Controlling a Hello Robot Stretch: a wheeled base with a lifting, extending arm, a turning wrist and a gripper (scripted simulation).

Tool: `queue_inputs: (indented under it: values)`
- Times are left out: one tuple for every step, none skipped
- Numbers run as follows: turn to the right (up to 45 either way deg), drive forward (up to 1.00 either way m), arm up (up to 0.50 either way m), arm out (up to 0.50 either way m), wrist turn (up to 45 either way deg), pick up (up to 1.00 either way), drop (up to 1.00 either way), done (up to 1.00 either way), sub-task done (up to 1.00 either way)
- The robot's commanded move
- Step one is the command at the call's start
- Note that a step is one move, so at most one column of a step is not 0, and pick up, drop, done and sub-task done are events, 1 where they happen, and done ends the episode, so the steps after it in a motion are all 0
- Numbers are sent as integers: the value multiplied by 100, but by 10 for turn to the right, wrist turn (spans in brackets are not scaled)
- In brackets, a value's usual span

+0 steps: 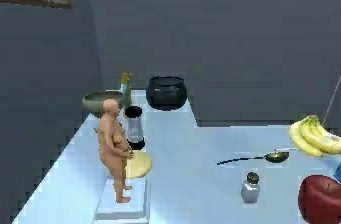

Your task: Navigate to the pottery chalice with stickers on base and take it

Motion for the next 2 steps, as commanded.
queue_inputs:
  values:
    - [-450, 0, 0, 0, 0, 0, 0, 0, 0]
    - [-450, 0, 0, 0, 0, 0, 0, 0, 0]
